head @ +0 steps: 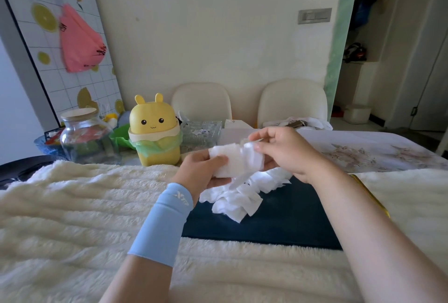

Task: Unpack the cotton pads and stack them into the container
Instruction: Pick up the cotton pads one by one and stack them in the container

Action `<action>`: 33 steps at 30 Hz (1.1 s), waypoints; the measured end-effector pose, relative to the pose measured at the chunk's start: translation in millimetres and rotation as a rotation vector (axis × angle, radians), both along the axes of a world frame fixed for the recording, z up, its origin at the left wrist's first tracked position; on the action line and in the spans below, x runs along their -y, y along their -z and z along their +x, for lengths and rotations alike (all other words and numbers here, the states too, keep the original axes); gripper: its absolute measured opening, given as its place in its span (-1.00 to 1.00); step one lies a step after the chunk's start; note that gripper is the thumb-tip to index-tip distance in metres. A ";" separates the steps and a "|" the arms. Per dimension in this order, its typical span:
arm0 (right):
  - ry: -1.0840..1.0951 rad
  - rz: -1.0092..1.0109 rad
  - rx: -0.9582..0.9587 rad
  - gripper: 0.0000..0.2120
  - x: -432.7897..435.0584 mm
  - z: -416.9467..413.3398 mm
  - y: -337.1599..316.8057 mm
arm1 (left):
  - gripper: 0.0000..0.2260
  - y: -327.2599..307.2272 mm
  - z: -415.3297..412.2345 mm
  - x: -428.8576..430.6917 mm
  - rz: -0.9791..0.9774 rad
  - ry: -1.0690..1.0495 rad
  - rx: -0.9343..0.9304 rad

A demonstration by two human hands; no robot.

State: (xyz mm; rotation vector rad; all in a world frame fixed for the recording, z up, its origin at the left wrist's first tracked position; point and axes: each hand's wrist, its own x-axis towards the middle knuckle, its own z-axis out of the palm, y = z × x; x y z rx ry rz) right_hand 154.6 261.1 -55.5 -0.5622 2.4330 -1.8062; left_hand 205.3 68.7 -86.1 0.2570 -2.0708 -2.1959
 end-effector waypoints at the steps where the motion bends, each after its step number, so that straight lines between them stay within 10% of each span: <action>1: 0.037 -0.020 -0.011 -0.87 -0.7 -0.9 -1.1 | -0.85 2.4 -0.5 2.3 -0.030 -0.011 0.033; 7: 0.051 0.035 -0.100 -0.83 -0.1 0.9 -7.7 | -0.93 -10.9 2.1 0.8 0.190 -0.252 -0.154; 10: -0.006 0.065 -0.070 -0.80 3.8 5.1 -5.3 | -0.89 -15.0 3.6 0.0 0.422 -0.020 -0.179; 16: -0.052 -0.144 0.069 -0.81 4.4 2.0 -0.6 | -0.78 -2.8 2.2 1.3 0.275 0.190 -0.018; 26: -0.259 -0.408 0.155 -0.74 5.1 8.0 -9.1 | -0.89 3.3 -5.8 4.1 0.046 -0.125 0.014; 33: -0.097 0.006 -0.126 -0.66 20.0 9.3 -3.8 | -0.79 -2.9 1.5 -4.0 0.161 0.092 -0.017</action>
